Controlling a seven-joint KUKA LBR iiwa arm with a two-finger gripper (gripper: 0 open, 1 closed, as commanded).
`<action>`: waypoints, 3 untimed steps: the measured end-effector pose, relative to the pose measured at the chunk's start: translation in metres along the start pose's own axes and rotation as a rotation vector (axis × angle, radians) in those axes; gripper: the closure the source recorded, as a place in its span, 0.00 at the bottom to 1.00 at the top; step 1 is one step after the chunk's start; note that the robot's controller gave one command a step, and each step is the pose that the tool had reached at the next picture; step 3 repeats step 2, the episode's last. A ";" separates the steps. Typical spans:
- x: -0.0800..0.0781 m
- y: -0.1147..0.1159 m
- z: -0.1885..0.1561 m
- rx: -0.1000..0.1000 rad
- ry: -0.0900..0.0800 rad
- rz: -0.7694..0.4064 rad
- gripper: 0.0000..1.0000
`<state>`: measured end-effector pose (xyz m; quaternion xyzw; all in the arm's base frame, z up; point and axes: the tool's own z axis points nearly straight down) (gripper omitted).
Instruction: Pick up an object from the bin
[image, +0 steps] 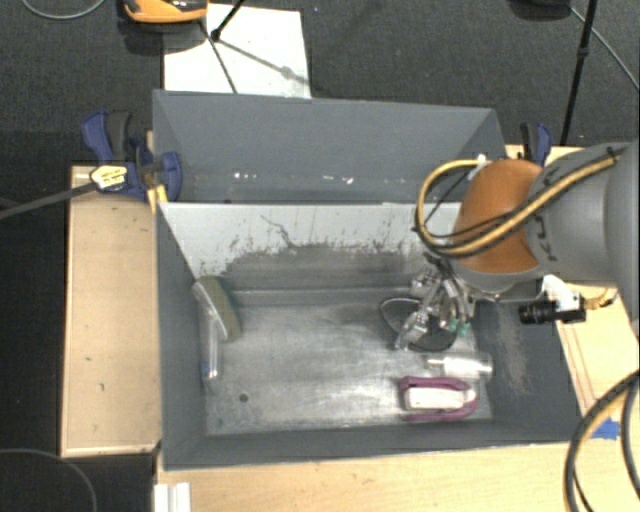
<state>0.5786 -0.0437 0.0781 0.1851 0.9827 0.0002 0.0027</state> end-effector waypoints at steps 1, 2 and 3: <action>-0.002 0.001 -0.063 -0.002 -0.002 -0.005 1.00; -0.004 0.001 -0.109 -0.001 -0.001 -0.011 1.00; -0.004 0.001 -0.109 -0.001 -0.001 -0.011 1.00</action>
Offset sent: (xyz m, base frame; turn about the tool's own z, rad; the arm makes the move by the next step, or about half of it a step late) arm 0.0001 0.0000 0.0594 0.0000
